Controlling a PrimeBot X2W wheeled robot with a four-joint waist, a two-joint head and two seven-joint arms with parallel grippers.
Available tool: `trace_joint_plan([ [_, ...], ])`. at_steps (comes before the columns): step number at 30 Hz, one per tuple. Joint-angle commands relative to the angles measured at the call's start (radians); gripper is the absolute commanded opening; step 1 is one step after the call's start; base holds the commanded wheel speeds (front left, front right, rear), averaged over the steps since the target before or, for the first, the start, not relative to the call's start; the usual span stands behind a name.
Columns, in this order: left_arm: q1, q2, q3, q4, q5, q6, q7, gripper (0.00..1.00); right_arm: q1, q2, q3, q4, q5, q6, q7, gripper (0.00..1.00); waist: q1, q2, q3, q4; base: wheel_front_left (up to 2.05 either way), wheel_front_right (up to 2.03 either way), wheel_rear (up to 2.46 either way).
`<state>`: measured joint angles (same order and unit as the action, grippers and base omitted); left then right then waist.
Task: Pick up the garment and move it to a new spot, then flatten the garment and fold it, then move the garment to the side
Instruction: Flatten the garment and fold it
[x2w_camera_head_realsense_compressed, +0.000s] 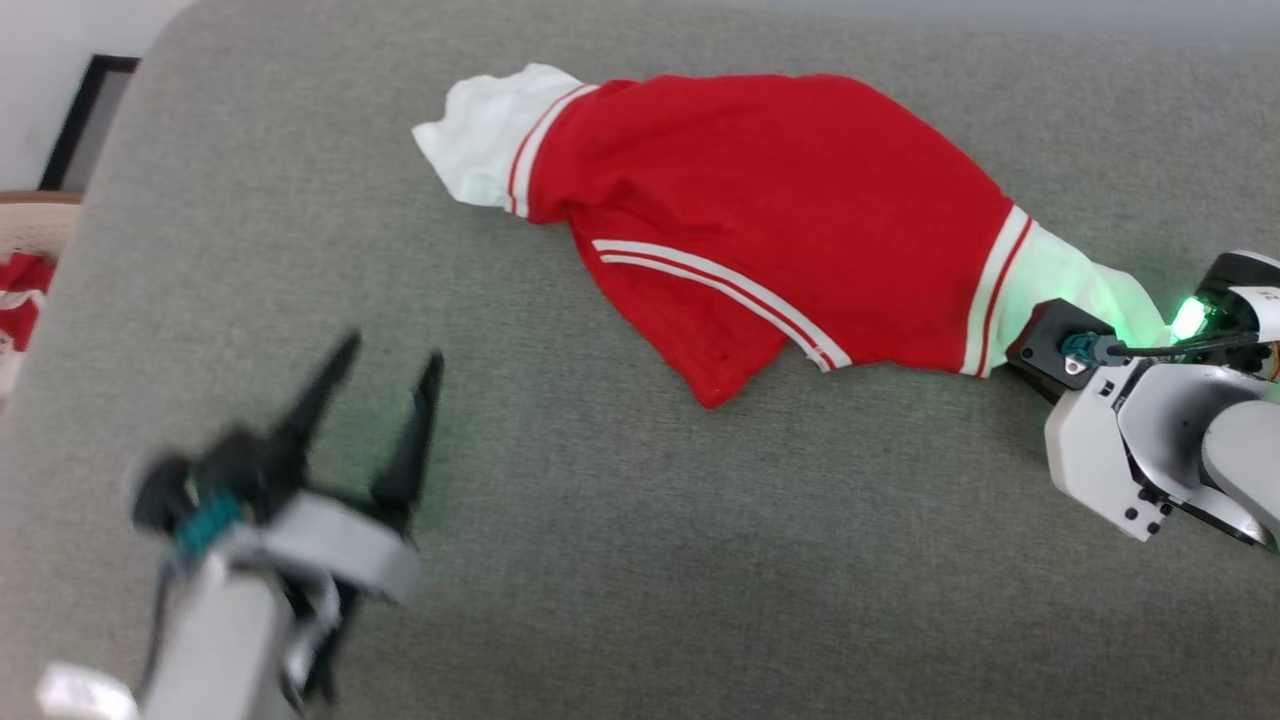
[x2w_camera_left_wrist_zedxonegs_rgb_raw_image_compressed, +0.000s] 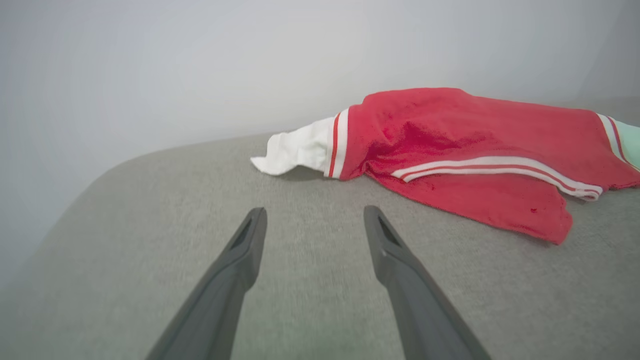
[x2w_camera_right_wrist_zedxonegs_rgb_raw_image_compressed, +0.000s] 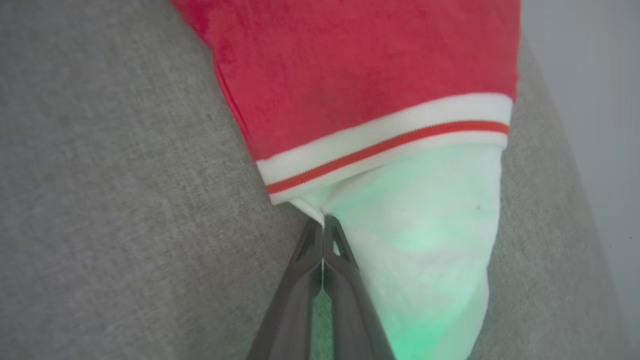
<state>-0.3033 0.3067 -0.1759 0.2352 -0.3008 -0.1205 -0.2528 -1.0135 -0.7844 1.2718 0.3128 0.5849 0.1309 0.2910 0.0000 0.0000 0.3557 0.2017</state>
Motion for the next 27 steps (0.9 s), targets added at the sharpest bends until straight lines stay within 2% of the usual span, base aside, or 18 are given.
trace_joint_plan([
  [1,-0.065,0.044,-0.022,0.004,0.000,-0.007,0.016,1.00,0.014,-0.003,0.018,0.011,0.004,0.000,0.019,0.00,0.0000,0.0000,0.014,-0.017,0.00,0.00,0.00],
  [4,-0.184,0.166,-0.178,0.013,-0.052,-0.010,0.103,1.00,-0.005,0.009,0.018,0.005,0.009,0.000,0.019,0.00,0.0000,0.0000,0.033,-0.036,0.00,0.00,0.00],
  [8,-0.376,0.351,-0.438,0.020,-0.209,-0.009,0.225,1.00,-0.030,0.032,0.018,0.003,0.007,0.000,0.013,0.00,0.0000,0.0000,0.071,-0.065,0.00,0.00,0.00],
  [12,-0.559,0.467,-0.631,0.067,-0.331,-0.009,0.276,1.00,-0.051,0.055,0.020,0.006,-0.007,-0.001,0.013,0.00,0.0000,0.0000,0.111,-0.092,0.00,0.00,0.00],
  [14,-0.635,0.491,-0.705,0.108,-0.367,-0.009,0.276,1.00,-0.056,0.064,0.021,0.008,-0.008,-0.001,0.011,0.00,0.0000,0.0000,0.126,-0.101,0.00,0.00,0.00],
  [20,-0.788,0.502,-0.876,0.228,-0.442,-0.009,0.264,1.00,-0.076,0.085,0.026,0.012,-0.015,-0.001,0.007,0.00,0.0000,0.0000,0.155,-0.122,0.00,0.00,0.00],
  [27,-0.942,0.466,-1.055,0.399,-0.500,-0.009,0.228,1.00,-0.081,0.101,0.031,0.002,-0.030,-0.001,0.014,0.00,0.0000,0.0000,0.187,-0.138,0.00,0.00,0.00],
])
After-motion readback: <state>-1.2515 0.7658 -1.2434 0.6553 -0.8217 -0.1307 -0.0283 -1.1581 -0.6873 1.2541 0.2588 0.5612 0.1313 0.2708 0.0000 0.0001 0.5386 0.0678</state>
